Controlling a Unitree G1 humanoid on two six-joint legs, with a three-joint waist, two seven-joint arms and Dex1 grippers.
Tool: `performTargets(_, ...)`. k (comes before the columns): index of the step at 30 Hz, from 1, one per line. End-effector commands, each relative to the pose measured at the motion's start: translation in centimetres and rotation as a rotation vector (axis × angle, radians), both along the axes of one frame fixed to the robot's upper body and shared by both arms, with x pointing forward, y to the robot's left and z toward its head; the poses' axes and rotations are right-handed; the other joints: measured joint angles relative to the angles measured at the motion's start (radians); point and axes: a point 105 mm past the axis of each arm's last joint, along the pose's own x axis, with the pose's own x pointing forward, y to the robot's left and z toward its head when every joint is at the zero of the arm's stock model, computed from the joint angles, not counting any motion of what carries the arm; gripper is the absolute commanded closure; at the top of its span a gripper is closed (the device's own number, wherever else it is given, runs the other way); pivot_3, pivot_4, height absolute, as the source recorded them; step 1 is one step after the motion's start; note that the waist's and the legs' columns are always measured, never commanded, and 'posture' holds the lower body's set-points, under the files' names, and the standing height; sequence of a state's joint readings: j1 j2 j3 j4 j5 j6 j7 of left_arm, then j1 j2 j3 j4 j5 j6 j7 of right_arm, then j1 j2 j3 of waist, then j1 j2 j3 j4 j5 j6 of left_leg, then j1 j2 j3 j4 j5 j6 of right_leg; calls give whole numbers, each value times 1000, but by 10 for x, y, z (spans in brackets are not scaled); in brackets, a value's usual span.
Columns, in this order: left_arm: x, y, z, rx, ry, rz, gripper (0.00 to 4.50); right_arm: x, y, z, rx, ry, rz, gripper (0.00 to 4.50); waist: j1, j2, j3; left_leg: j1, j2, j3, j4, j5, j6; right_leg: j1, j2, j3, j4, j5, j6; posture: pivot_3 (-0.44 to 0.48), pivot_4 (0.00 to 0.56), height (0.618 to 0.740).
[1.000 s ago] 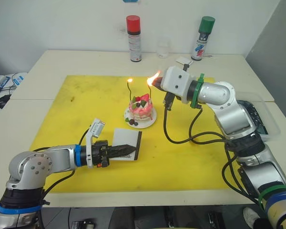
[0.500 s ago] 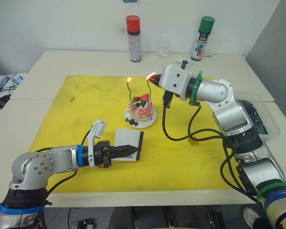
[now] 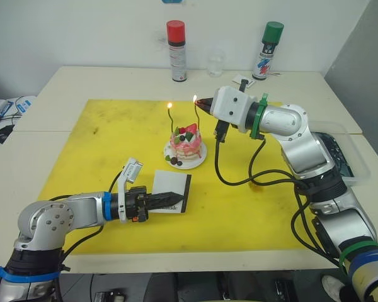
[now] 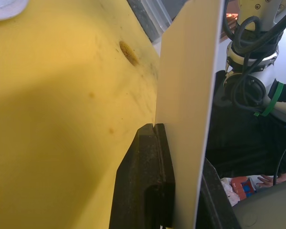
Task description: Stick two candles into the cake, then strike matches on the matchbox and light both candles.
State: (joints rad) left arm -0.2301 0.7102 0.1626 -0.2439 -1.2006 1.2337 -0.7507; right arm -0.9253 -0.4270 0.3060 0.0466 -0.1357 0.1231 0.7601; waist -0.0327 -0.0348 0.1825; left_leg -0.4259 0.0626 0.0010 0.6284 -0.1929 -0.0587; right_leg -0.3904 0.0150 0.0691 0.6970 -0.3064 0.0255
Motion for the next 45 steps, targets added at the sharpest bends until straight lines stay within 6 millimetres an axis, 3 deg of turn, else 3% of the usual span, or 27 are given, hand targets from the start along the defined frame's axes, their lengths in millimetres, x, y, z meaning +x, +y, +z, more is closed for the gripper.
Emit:
performTargets(1,-1,-5,8,-8,-50,-24,4500,-5,-2,18,33,-55,4,4474,0,0,0,0,0,0,0,0,0,0,0,0,0,0,0,0,150,740)
performTargets(22,0,-4,8,-5,-49,-22,4500,-11,-4,17,28,-15,19,4474,0,0,0,0,0,0,0,0,0,0,0,0,0,0,0,0,150,740)
performTargets(30,2,-4,8,-5,-51,-18,4500,-23,-19,13,6,49,19,4474,1,0,0,0,0,0,0,0,0,0,0,0,0,0,0,0,150,740)
performTargets(34,3,-6,6,-6,-47,-19,4500,-23,-71,14,48,100,-155,4474,8,0,0,-1,0,-1,0,0,0,0,-1,-1,-1,0,0,0,150,740)
performTargets(39,7,-12,1,-16,-37,-22,4500,-13,-159,16,208,110,-526,4474,6,0,0,-1,-1,0,0,0,0,0,-1,0,-2,0,0,0,150,740)
performTargets(45,12,-16,-2,-18,-26,-23,4500,-14,-235,-21,244,184,-836,4474,0,0,0,-1,-1,1,0,0,0,0,0,1,-2,0,0,0,150,740)
